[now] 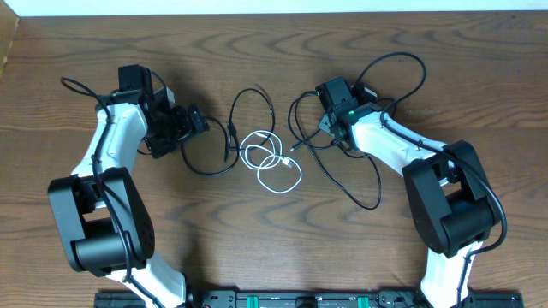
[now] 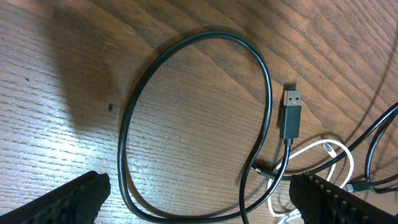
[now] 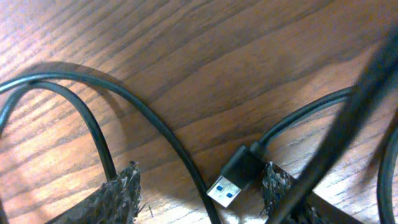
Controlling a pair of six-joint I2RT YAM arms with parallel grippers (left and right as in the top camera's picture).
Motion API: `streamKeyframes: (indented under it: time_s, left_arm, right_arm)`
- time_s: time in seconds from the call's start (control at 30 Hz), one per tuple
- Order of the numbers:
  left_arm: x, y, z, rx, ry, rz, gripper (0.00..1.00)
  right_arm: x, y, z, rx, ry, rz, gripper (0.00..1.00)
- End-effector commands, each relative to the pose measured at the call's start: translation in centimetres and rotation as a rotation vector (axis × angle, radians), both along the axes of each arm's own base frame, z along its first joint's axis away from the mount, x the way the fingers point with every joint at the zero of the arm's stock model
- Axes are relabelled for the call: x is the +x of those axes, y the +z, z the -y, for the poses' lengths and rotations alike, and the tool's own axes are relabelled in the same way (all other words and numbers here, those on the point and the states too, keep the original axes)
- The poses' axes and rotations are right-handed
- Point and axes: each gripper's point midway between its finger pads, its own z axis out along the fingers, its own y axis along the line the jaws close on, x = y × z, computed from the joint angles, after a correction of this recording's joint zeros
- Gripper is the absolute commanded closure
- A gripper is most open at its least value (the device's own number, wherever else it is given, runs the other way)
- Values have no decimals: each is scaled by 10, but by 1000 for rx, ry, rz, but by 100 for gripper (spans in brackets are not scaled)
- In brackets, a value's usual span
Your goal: Untangle cables
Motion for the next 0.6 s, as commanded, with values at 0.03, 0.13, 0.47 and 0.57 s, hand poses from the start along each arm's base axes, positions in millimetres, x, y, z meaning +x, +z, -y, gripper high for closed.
streamKeyframes:
  time_s: [0.03, 0.13, 0.47, 0.57]
  left_arm:
    - [-3, -1, -1, 5, 16, -9, 2]
    - [-3, -1, 0, 5, 17, -10, 2]
    - [-3, -1, -1, 4, 22, -11, 2]
    - [-3, -1, -1, 3, 23, -11, 2]
  right_arm:
    - [-6, -13, -6, -17, 63, -44, 32]
    - [-8, -14, -10, 4, 73, -54, 20]
    - [-3, 22, -16, 14, 141, 10, 15]
    - [-4, 25, -20, 18, 150, 17, 15]
